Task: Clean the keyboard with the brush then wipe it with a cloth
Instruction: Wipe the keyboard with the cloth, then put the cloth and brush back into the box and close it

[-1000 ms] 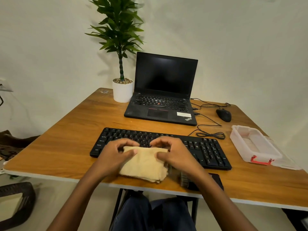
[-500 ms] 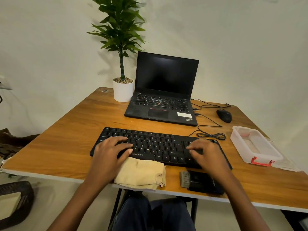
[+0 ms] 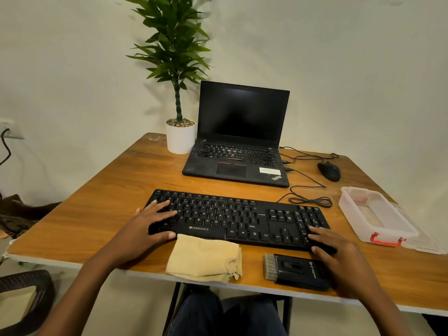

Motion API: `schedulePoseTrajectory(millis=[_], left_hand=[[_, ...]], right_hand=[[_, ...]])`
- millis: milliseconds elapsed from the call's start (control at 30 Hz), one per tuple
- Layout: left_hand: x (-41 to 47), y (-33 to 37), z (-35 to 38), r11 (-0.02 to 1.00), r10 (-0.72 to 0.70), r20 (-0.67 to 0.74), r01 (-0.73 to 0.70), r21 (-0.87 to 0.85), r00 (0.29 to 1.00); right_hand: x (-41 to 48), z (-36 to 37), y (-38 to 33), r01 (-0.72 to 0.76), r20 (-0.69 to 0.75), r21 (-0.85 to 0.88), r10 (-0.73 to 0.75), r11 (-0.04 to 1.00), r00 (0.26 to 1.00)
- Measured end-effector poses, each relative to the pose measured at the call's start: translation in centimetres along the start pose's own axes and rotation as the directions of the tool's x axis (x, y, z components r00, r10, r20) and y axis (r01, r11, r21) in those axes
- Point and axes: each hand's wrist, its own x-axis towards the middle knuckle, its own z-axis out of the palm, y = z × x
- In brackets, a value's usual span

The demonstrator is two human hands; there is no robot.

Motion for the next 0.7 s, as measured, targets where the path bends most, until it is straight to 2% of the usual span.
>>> schedulePoseTrajectory(millis=[267, 700], left_hand=[[3.1, 0.0, 0.2, 0.997, -0.031, 0.007, 0.031, 0.066, 0.999], [8.1, -0.6, 0.4, 0.978, -0.077, 0.032, 0.069, 0.196, 0.997]], right_hand=[[2.6, 0.7, 0.3, 0.042, -0.048, -0.045, -0.044, 0.998, 0.998], [7.3, 0.6, 0.0, 0.058, -0.002, -0.152, -0.06, 0.987, 0.998]])
